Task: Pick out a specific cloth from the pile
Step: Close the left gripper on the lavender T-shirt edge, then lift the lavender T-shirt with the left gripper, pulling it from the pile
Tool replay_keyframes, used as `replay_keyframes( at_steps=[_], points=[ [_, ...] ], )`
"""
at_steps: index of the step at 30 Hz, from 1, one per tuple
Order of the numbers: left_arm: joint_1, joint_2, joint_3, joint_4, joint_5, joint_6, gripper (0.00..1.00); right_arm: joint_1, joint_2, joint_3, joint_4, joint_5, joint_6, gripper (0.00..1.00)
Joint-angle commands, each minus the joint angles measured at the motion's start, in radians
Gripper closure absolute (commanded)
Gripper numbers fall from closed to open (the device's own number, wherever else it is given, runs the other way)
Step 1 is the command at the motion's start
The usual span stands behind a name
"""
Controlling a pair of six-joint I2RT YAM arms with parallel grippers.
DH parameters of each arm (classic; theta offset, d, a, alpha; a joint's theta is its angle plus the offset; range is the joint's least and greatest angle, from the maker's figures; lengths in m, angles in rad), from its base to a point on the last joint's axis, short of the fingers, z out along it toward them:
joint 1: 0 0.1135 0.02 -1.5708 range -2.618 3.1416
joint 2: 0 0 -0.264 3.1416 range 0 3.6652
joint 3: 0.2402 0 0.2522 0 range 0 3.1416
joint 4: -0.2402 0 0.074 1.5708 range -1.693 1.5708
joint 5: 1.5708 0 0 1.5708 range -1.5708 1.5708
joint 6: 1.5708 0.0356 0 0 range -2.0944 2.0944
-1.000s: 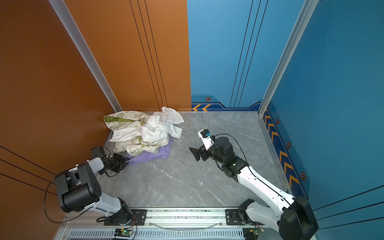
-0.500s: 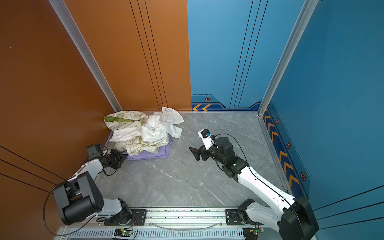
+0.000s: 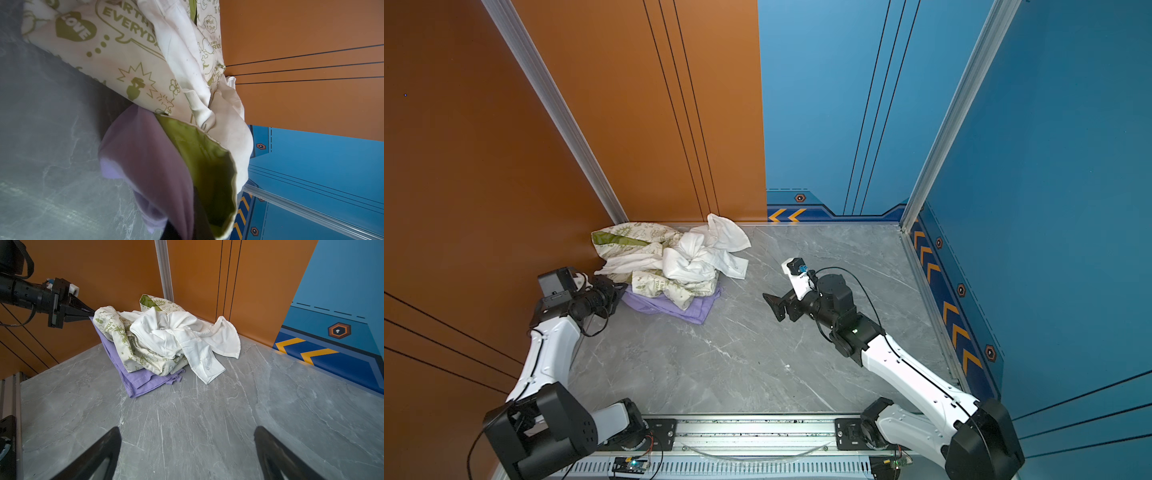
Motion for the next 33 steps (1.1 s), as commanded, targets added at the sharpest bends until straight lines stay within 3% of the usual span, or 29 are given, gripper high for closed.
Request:
replay_keyframes(
  at_steps=[1,11,33],
  points=[
    [-0.009,-0.035,0.075,-0.027,-0.036,-0.003,1.0,0.007,-0.019,-0.006,-0.003,-0.009,0.017,0.0],
    [-0.051,-0.04,0.222,-0.113,-0.087,0.06,1.0,0.009,-0.016,-0.004,-0.002,-0.007,0.023,0.0],
    [-0.085,-0.048,0.481,-0.357,-0.319,0.254,1.0,0.008,0.01,0.014,-0.011,-0.003,0.024,0.0]
  ],
)
